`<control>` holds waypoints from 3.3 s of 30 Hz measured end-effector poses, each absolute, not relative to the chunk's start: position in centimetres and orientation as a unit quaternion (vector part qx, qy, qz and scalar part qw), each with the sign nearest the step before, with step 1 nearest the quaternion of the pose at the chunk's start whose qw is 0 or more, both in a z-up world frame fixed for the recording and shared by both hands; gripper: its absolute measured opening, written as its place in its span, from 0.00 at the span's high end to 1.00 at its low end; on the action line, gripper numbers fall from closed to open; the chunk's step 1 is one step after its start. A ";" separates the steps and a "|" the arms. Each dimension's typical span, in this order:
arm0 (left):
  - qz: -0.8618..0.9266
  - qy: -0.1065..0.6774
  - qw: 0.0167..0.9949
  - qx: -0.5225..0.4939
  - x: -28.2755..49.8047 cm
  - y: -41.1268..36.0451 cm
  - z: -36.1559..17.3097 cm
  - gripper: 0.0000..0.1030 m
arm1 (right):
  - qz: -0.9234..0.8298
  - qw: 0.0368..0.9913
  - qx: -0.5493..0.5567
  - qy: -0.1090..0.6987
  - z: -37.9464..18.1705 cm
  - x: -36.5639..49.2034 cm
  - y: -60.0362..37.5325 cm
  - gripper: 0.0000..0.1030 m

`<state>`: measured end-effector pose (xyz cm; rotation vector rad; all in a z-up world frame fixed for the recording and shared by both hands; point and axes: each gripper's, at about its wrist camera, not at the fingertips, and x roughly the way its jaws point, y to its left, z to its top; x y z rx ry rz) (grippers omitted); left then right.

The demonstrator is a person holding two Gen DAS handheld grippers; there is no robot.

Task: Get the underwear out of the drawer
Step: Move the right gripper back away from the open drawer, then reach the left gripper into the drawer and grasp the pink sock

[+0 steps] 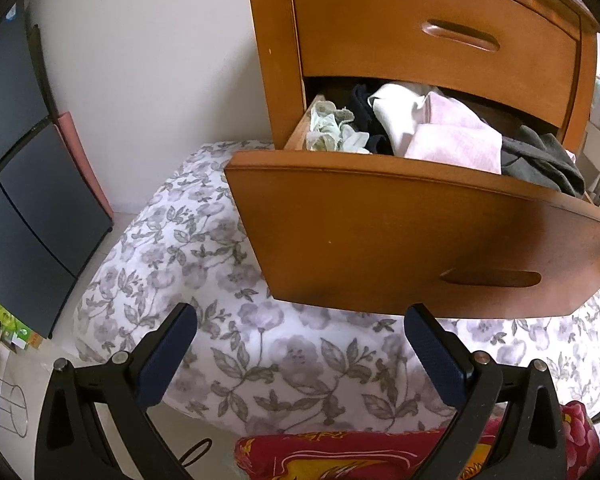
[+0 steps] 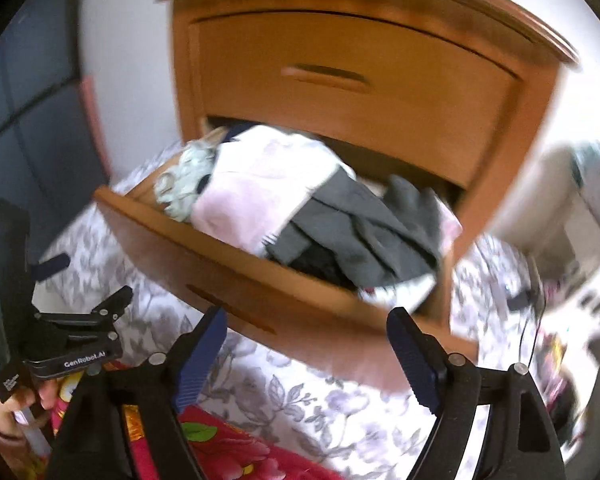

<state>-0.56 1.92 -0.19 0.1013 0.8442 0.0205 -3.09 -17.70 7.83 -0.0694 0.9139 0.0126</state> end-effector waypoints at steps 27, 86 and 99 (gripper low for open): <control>0.002 0.336 0.938 0.082 -2.9 0.6 1.9 0.00 | -0.057 0.923 0.045 0.379 4.6 -9.2 -18.5 0.00; -0.143 0.536 0.822 0.127 14.9 -12.0 5.5 0.15 | -0.055 0.909 0.120 0.396 2.4 -6.6 -20.8 0.00; -0.118 0.556 0.810 0.143 16.4 -12.9 2.7 0.26 | -0.048 0.904 0.129 0.405 1.9 -6.3 -21.0 0.00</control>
